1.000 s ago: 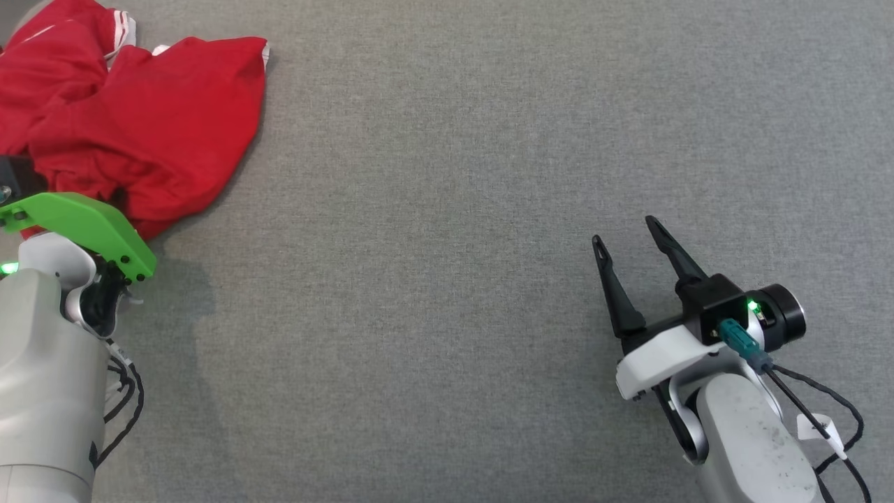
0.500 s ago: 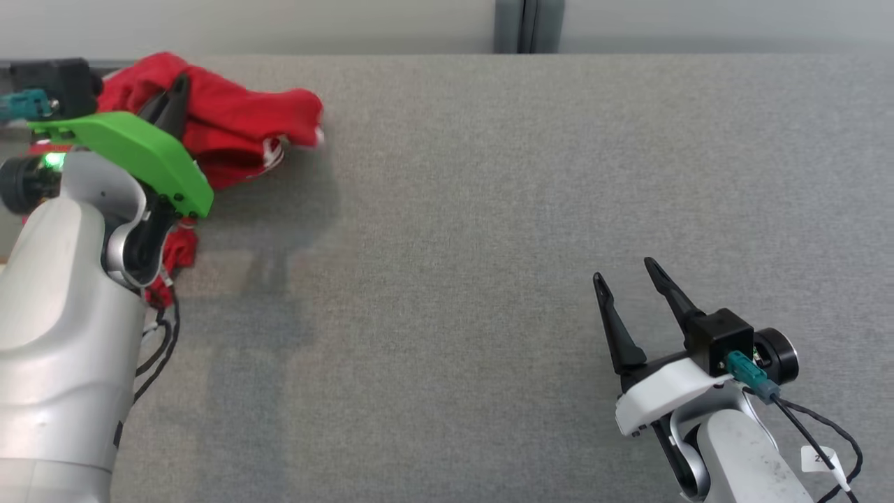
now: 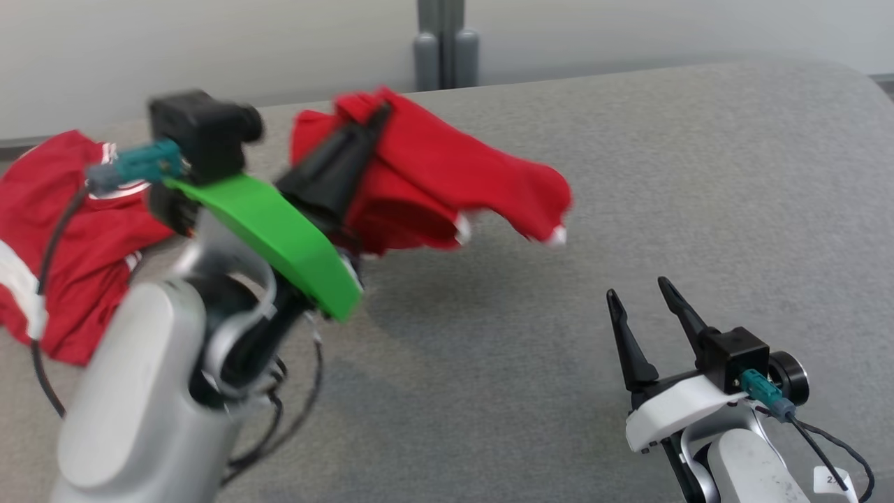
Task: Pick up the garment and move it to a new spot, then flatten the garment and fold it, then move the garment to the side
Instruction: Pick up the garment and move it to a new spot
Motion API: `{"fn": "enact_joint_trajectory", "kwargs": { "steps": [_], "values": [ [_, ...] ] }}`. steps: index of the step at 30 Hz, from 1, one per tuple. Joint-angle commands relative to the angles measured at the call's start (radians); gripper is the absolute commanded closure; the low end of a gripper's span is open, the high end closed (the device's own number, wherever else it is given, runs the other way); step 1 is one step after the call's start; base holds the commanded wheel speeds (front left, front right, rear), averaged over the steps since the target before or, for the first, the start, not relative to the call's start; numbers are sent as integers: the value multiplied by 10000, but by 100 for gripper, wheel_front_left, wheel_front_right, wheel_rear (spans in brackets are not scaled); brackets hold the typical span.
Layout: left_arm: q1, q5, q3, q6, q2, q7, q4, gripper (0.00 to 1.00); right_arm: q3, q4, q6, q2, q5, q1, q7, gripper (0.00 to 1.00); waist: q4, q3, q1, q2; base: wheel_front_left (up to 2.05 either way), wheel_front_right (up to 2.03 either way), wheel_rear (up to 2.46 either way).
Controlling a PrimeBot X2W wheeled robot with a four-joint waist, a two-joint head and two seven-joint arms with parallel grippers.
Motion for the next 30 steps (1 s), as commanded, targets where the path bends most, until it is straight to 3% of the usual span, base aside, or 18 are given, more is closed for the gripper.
{"fn": "enact_joint_trajectory", "kwargs": {
  "steps": [1,5,9,16,23,24,25,26,30],
  "values": [
    [349,-220,-167,83,-53,197,-443,100,8,-66,-3,-28,130,-14,-31,0,-734,101,0,0,0,0,0],
    [1114,-630,-661,287,-168,763,-1265,100,39,-168,-4,-28,276,-21,-30,0,-1414,261,0,0,0,0,0],
    [1730,-623,-597,713,-130,725,-804,100,38,-218,-5,-25,380,101,-30,0,-2007,392,0,0,0,0,0],
    [1991,-1208,-30,1108,-470,298,2344,100,-75,-281,-5,-19,478,298,-30,0,-2466,518,0,0,0,0,0],
    [1197,-465,74,923,-834,-1396,5795,100,53,-259,-5,-20,469,246,-31,0,-2405,553,0,0,0,0,0],
    [1101,-402,46,827,-911,-1670,6163,65,56,-252,-5,-25,461,205,-31,0,-2369,544,0,0,0,0,0],
    [1068,-358,28,744,-988,-1877,6423,57,42,-247,-5,-30,452,187,-31,0,-2325,526,0,0,0,0,0],
    [1034,-288,33,658,-1072,-2186,6675,4,9,-247,-5,-28,422,184,-30,0,-2250,491,0,0,0,0,0],
    [1225,99,10,469,-1149,-3530,6952,0,-186,-292,-5,-27,206,299,-30,0,-1895,269,0,0,0,0,0]
  ]
}}
